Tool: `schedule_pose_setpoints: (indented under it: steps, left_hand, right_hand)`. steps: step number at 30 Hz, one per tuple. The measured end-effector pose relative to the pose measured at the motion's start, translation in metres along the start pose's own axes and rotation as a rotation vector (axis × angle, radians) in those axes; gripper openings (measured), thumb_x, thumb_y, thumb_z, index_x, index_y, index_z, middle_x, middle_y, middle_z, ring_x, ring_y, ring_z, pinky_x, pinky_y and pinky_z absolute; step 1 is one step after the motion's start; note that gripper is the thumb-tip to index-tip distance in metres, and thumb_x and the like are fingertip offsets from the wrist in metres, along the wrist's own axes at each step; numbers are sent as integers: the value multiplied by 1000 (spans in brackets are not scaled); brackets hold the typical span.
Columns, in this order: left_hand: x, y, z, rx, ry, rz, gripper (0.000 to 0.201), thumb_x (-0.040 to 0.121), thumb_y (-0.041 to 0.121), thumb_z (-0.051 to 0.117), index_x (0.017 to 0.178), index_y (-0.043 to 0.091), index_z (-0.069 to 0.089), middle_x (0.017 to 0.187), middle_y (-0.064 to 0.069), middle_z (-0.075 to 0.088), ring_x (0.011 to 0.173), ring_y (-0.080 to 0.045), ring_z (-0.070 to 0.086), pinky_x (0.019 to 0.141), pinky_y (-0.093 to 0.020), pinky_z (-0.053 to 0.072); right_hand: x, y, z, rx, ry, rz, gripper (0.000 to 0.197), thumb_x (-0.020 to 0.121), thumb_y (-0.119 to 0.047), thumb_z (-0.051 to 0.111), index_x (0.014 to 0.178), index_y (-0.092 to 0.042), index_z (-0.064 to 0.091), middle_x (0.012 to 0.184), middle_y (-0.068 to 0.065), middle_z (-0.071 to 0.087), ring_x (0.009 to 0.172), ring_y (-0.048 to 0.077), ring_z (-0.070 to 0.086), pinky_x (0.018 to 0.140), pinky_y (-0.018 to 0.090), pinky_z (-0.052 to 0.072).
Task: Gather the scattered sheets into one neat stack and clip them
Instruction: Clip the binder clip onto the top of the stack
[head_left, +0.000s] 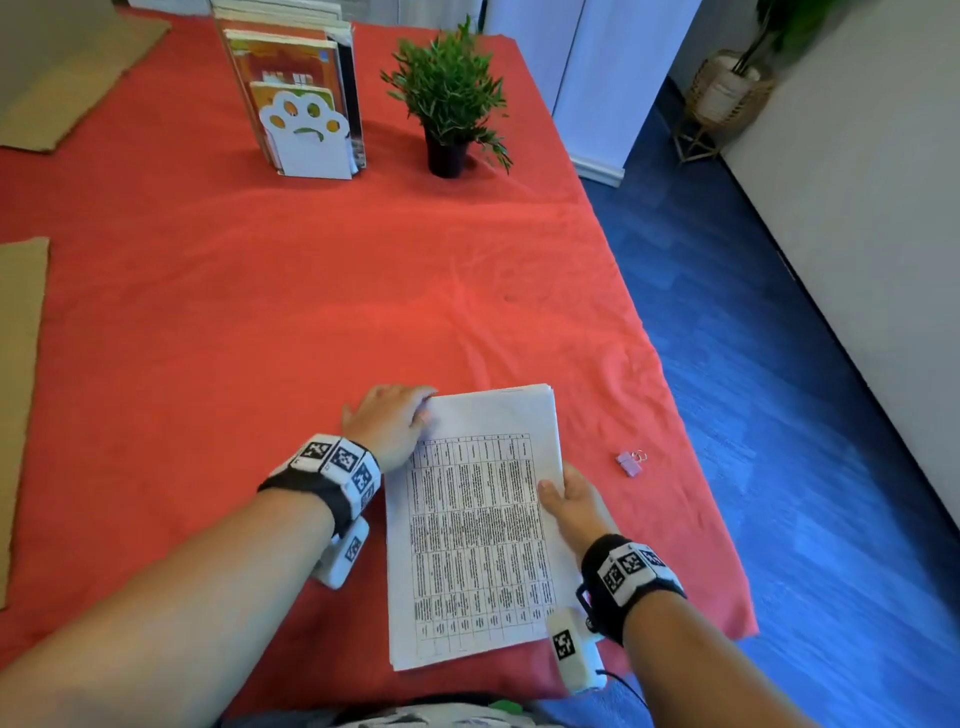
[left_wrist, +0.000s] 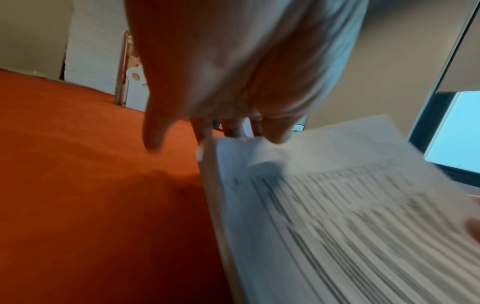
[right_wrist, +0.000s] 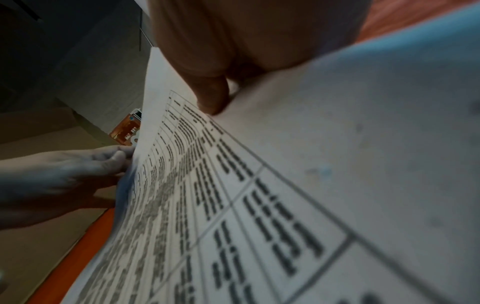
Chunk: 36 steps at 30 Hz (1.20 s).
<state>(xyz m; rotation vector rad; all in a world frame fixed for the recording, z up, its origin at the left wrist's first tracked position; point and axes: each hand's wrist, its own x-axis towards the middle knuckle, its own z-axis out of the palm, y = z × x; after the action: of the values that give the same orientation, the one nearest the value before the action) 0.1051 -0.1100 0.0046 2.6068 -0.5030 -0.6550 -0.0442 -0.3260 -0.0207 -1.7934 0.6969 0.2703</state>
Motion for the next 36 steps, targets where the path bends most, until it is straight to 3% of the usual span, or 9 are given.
schedule_pose_setpoints:
  steps: [3, 7, 11, 13, 20, 23, 27, 33, 36]
  left_hand:
    - [14, 0, 7, -42, -68, 48, 20, 95, 21, 44, 112, 18, 55, 117, -5, 58, 105, -25, 53, 90, -37, 43]
    - [18, -1, 19, -58, -75, -15, 8, 94, 15, 45, 87, 17, 49, 94, -10, 59, 81, -24, 51, 67, -30, 36]
    - [17, -2, 24, -67, -32, -82, 15, 93, 13, 48, 102, 10, 60, 98, -10, 65, 88, -27, 59, 74, -32, 45]
    - [17, -3, 24, -66, -33, -95, 22, 94, 13, 48, 112, 8, 61, 106, -12, 66, 95, -29, 61, 80, -33, 48]
    - [17, -4, 19, -49, -63, -101, 23, 93, 15, 45, 108, 13, 62, 92, -5, 65, 75, -20, 57, 62, -27, 41]
    - [14, -2, 18, -73, -57, -105, 22, 93, 14, 45, 106, 12, 62, 88, -4, 63, 70, -18, 54, 59, -25, 38]
    - [3, 3, 15, -151, 11, -91, 18, 93, 13, 48, 102, 13, 64, 88, -1, 64, 68, -12, 55, 63, -25, 42]
    - [-12, 7, 8, -273, 63, -93, 23, 91, 11, 54, 112, 10, 66, 100, -2, 67, 91, -19, 62, 82, -30, 49]
    - [-17, 10, 8, -327, 87, -124, 29, 92, 11, 54, 119, 11, 63, 105, -1, 65, 100, -21, 63, 85, -28, 47]
  right_hand:
    - [-2, 12, -9, -4, -32, 23, 15, 94, -19, 50, 104, -20, 61, 101, 5, 73, 96, 24, 69, 89, 44, 54]
    - [7, 12, -17, -154, 0, 5, 9, 91, -23, 53, 94, -18, 60, 96, 3, 70, 90, 23, 67, 78, 32, 54]
    - [28, 3, -46, -436, 501, -212, 18, 88, -15, 53, 95, -11, 68, 99, 12, 63, 97, 32, 57, 81, 34, 43]
    - [38, 2, -64, -553, 648, -95, 23, 88, -19, 54, 107, -14, 65, 113, 15, 56, 108, 37, 51, 89, 42, 42]
    - [55, 7, -84, -563, 346, 173, 28, 99, -17, 43, 108, 1, 63, 131, 25, 48, 122, 39, 44, 99, 36, 32]
    - [53, -3, -77, -487, 317, 87, 29, 93, -15, 53, 64, -16, 47, 107, 20, 64, 107, 35, 57, 79, 31, 37]
    - [63, -27, -54, -369, 275, -114, 27, 82, -23, 69, 62, -20, 52, 75, 2, 65, 65, 14, 58, 60, 21, 35]
    - [64, -79, -13, -112, -63, -331, 12, 77, -24, 64, 65, -22, 62, 76, 5, 74, 72, 22, 69, 70, 37, 56]
    - [66, -87, 0, -215, -205, -507, 20, 89, -7, 58, 78, -19, 71, 80, 1, 68, 68, 2, 66, 73, 22, 55]
